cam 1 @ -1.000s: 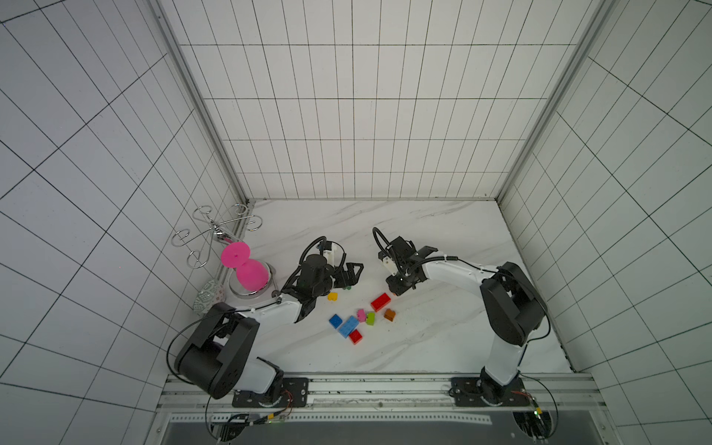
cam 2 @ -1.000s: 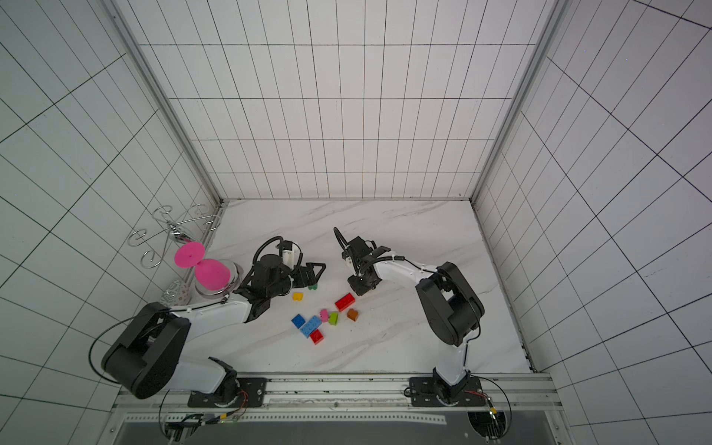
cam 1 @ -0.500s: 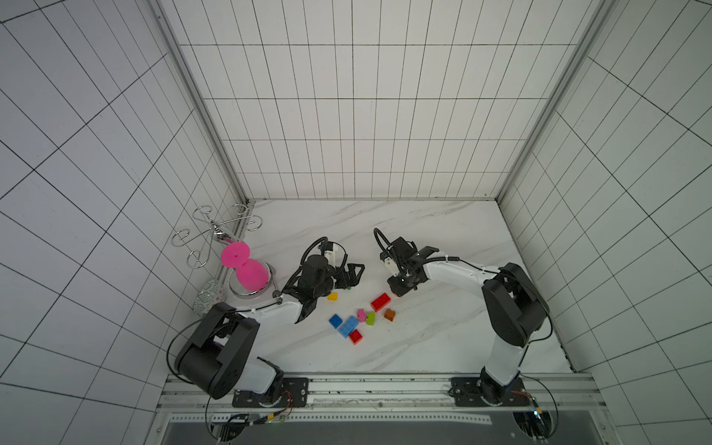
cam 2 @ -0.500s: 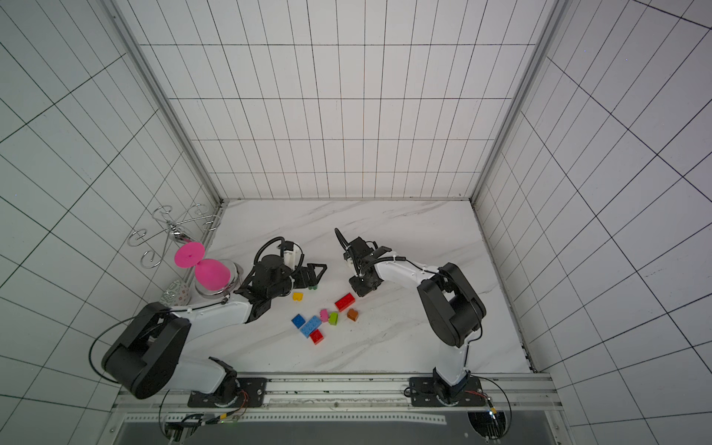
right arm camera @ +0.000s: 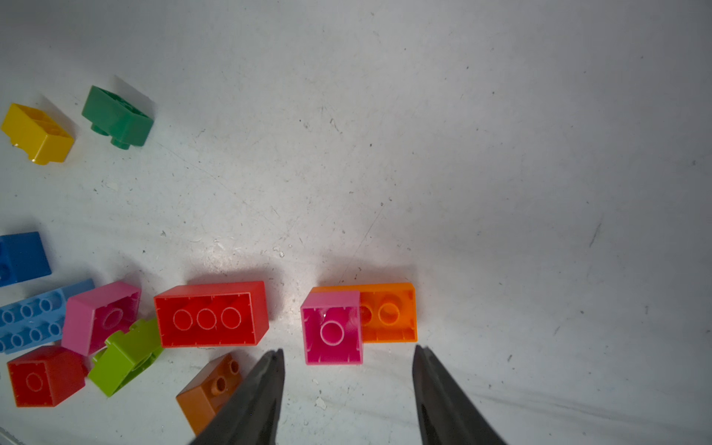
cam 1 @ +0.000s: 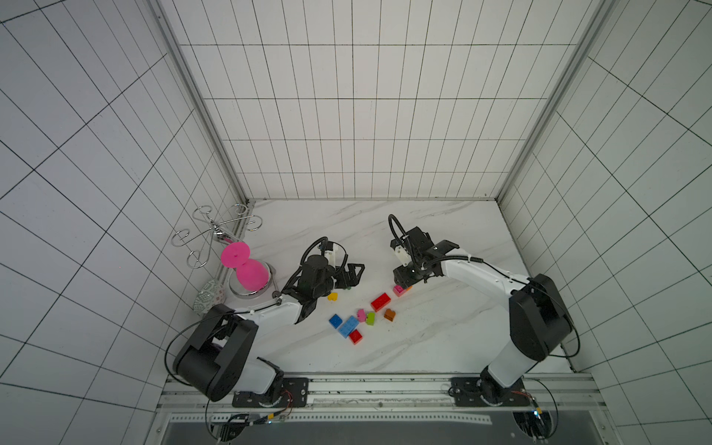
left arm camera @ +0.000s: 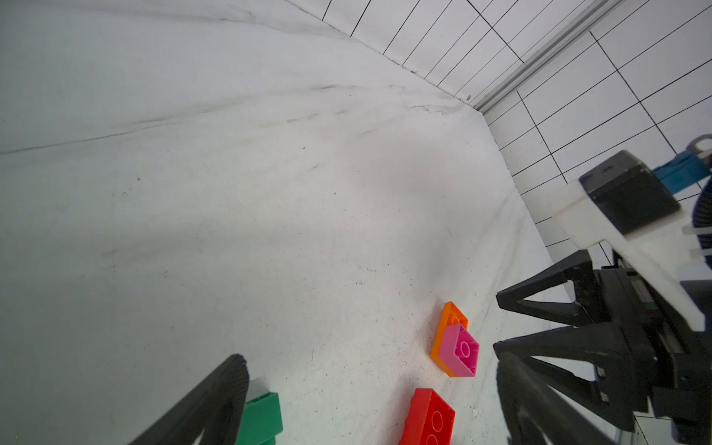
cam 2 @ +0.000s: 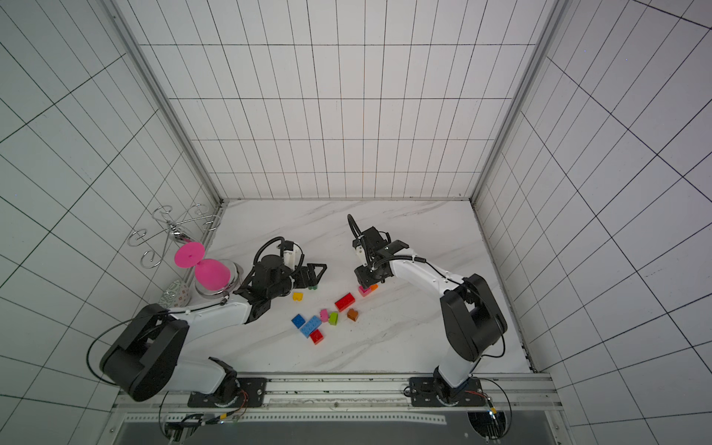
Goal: Assemble the letter p with lego
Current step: Assemble the lego brick with the lego brick, then pick up the lego brick from the center of the board.
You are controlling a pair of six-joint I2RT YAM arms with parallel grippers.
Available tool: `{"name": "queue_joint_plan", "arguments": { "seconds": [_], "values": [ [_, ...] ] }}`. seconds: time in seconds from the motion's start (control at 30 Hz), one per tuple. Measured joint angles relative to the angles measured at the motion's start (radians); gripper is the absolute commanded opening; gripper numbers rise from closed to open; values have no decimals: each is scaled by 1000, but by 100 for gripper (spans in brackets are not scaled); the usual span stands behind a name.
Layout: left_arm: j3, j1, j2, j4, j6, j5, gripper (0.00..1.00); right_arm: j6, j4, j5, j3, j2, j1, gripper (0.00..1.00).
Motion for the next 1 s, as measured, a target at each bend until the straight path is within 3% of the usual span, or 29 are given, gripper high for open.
{"name": "queue_joint_plan", "arguments": {
  "seconds": [0.2,0.33,0.57,0.7,0.73,0.8,1.0],
  "values": [
    [0,0,-45,-45,22,-48,97,51,11,-8,-53,-54,-25,58],
    [6,0,-73,-99,35,-92,97,91,42,-50,-80,-91,-102,57],
    [111,-21,-54,-307,61,-214,97,146,87,-116,-139,-119,-200,58],
    [194,-114,-2,-437,68,-317,97,189,107,-166,-176,-158,-261,66],
    [205,-135,9,-458,68,-336,97,202,110,-176,-182,-166,-278,72],
    [229,-175,39,-506,67,-372,96,230,116,-199,-190,-178,-307,96],
    [294,-187,175,-589,56,-430,88,262,143,-256,-214,-193,-336,97]
  ]
}}
